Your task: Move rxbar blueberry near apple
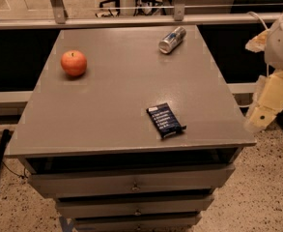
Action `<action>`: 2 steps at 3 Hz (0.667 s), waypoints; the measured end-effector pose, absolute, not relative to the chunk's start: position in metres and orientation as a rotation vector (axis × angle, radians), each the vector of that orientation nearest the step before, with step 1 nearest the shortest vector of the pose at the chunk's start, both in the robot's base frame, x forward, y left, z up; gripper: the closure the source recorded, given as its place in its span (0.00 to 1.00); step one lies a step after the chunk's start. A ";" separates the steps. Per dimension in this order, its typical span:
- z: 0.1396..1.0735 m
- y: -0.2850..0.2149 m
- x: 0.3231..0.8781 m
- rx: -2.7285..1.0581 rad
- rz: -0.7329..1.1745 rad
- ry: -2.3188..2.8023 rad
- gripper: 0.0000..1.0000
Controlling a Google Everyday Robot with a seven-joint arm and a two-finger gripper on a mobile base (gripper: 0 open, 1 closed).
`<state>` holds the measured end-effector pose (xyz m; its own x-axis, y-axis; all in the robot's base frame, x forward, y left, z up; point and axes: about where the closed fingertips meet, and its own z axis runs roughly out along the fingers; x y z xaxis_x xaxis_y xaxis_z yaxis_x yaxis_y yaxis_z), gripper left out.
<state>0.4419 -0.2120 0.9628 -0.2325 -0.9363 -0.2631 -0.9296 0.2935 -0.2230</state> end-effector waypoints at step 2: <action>0.902 -0.159 0.460 -1.581 0.215 2.168 0.00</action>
Offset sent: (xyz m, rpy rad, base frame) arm 0.0369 0.0934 -0.0981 0.3243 0.0364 0.0149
